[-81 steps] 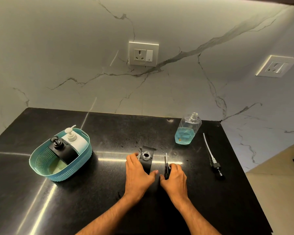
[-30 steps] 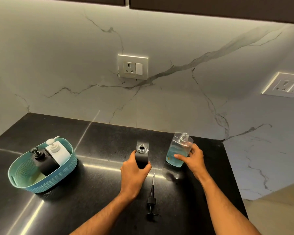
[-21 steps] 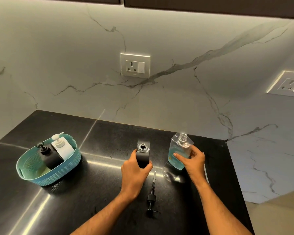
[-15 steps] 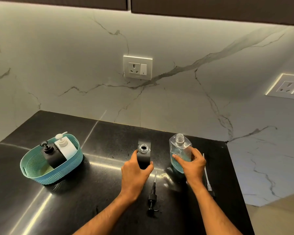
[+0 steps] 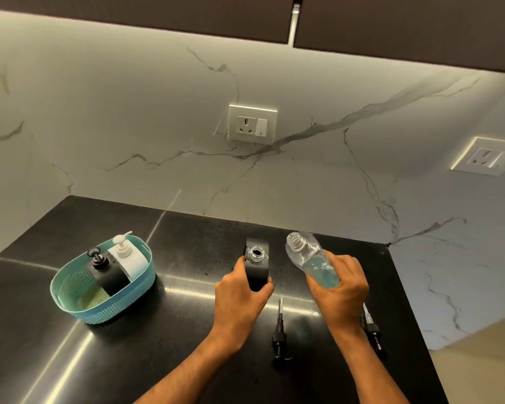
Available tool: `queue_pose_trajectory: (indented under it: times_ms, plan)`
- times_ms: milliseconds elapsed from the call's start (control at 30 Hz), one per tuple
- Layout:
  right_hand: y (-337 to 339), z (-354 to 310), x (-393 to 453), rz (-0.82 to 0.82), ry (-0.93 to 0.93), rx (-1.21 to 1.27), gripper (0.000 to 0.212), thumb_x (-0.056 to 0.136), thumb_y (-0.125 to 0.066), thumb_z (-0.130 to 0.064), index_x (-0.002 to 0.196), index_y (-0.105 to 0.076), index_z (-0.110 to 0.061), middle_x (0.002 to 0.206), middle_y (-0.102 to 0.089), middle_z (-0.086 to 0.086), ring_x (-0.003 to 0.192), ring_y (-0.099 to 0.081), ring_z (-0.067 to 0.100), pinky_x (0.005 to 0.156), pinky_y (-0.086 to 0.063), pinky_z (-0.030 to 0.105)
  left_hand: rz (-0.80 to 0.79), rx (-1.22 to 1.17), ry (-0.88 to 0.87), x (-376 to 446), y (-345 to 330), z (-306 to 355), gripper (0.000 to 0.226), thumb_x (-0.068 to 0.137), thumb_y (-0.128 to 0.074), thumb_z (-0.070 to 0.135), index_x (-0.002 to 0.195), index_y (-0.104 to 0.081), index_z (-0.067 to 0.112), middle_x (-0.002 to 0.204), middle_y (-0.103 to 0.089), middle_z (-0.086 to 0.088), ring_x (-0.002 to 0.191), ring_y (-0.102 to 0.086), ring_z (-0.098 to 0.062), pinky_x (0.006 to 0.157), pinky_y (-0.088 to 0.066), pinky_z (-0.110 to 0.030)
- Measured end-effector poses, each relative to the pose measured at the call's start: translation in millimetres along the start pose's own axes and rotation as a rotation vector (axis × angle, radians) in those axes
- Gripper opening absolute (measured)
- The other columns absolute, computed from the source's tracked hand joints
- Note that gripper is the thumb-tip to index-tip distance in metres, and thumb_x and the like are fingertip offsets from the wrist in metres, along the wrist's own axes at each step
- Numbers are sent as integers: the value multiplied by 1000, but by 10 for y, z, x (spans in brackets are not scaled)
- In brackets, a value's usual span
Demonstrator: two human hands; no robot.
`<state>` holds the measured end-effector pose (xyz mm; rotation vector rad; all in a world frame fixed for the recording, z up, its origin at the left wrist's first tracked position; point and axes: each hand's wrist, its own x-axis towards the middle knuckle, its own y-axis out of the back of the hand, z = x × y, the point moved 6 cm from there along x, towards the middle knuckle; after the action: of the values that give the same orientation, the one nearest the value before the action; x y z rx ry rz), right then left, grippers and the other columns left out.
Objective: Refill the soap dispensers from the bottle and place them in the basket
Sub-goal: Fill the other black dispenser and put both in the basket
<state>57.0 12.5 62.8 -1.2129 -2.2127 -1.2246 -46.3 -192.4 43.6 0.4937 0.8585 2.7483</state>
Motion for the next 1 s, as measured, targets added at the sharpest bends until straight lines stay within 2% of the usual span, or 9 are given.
queue_pose_trajectory:
  times_ms: [100,233,333,533,633,800,1000]
  plan:
    - [34,-155,-31,5,54,-65,52,75,-89,-25,119,-71,-5,101,-66,5,91,-60,16,73,-53,20,-13,9,-10,-18,55,-49,45,83,-78,45,117,-61,21,99,-74,6,86,-71,-12,72,-57,-18]
    - [55,-366,-70,19,140,-186,51,73,-90,-21,117,-72,-2,100,-67,9,90,-58,19,79,-42,15,-37,14,-42,-83,128,-69,41,84,-77,45,113,-58,23,96,-74,6,83,-71,-12,70,-57,-19]
    - [31,-467,-98,-4,189,-249,52,71,-90,-18,117,-71,-3,103,-68,10,91,-59,22,78,-46,24,-50,28,-68,-131,177,-75,43,85,-76,46,115,-57,22,98,-73,5,85,-71,-12,70,-56,-17]
    - [31,-645,-179,-37,256,-318,57,64,-94,-16,115,-71,-2,103,-69,11,89,-61,26,72,-53,34,-76,56,-89,-175,254,-128,52,85,-74,46,126,-56,19,102,-75,2,89,-73,-17,75,-61,-30]
    - [30,-719,-210,-43,273,-356,60,61,-96,-15,115,-72,-2,103,-70,12,90,-62,27,73,-55,38,-85,70,-111,-196,292,-113,48,86,-74,44,123,-56,20,100,-75,4,88,-73,-15,74,-60,-29]
    - [38,-813,-242,-45,281,-410,60,59,-96,-9,114,-73,-4,101,-70,11,91,-60,27,74,-52,37,-103,64,-125,-231,342,-100,47,87,-74,45,122,-55,20,103,-74,4,92,-73,-15,71,-54,-18]
    - [64,-855,-262,-74,282,-460,61,60,-97,-16,114,-73,-6,105,-70,10,97,-56,24,80,-49,35,-119,63,-132,-253,336,-128,49,87,-74,45,123,-54,20,105,-74,3,94,-73,-16,75,-60,-26]
